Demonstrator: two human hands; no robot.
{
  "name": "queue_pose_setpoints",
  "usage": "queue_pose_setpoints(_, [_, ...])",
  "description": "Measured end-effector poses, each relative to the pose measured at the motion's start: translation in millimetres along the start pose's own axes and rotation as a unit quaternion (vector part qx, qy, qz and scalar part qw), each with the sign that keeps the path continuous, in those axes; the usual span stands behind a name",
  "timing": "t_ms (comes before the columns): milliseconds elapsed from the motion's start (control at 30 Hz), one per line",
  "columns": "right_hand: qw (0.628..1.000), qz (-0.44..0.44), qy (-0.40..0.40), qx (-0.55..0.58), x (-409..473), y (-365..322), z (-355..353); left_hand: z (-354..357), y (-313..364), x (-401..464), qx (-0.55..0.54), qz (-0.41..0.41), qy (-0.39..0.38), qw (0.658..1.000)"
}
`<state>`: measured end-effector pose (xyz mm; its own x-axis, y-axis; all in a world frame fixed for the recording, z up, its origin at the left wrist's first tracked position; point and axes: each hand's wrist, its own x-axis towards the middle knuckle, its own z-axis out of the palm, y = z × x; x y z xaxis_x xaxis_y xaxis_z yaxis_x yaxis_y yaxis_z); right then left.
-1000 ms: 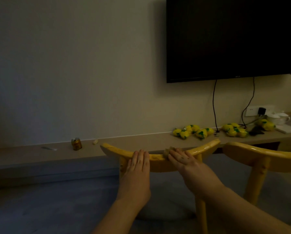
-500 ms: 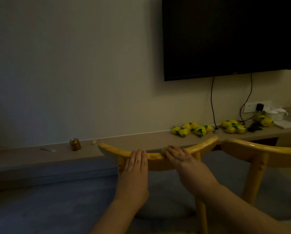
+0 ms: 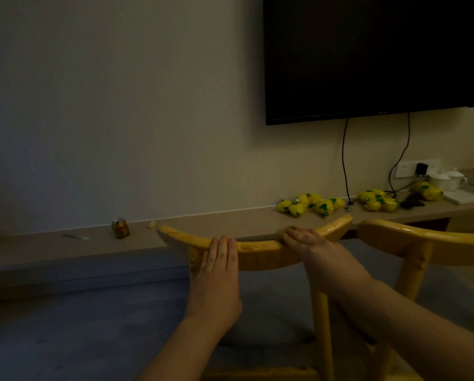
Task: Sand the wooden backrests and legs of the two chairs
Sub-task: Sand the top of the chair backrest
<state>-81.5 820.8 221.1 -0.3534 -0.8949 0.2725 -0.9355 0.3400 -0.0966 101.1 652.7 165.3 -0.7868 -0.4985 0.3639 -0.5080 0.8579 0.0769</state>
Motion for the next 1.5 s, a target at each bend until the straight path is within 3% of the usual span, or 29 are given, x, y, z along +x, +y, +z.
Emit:
queue_pose_setpoints(100, [0.999, 0.035, 0.033, 0.011, -0.9, -8.0, 0.8, 0.0, 4.2, 0.1, -0.011, -0.012, -0.007, 1.000])
queue_pose_setpoints(333, [0.998, -0.052, -0.001, 0.031, 9.3, -35.3, 6.7, -5.7, 5.9, -0.2, -0.026, -0.019, -0.011, 0.999])
queue_pose_setpoints(567, [0.998, 0.043, 0.038, 0.017, 5.9, -24.2, 1.4, -2.3, 6.1, 1.3, -0.019, -0.014, -0.023, 0.999])
queue_pose_setpoints(767, [0.999, -0.033, 0.002, 0.025, 13.5, -41.6, 4.7, -4.2, 3.7, 0.5, -0.016, -0.005, -0.019, 1.000])
queue_pose_setpoints(1000, [0.998, 0.058, 0.026, 0.021, 2.0, -12.7, -2.4, -6.7, 6.9, -1.4, -0.012, -0.005, -0.013, 1.000])
queue_pose_setpoints(1133, [1.000, -0.003, 0.012, 0.020, 4.9, -34.1, 12.3, -6.0, 6.9, -1.0, -0.011, -0.014, -0.026, 0.999])
queue_pose_setpoints(1233, [0.999, -0.034, -0.009, 0.021, -0.4, -13.7, 6.9, -8.2, 5.0, -1.1, -0.016, -0.013, -0.031, 0.999])
queue_pose_setpoints(1367, [0.999, 0.049, 0.009, 0.005, -10.3, 22.2, -8.8, -15.5, 8.3, -0.3, -0.027, -0.015, -0.035, 0.999])
queue_pose_setpoints(1500, [0.998, 0.047, 0.024, 0.032, -8.8, 6.6, -3.2, -32.3, 19.5, 6.5, 0.011, -0.031, -0.068, 0.997])
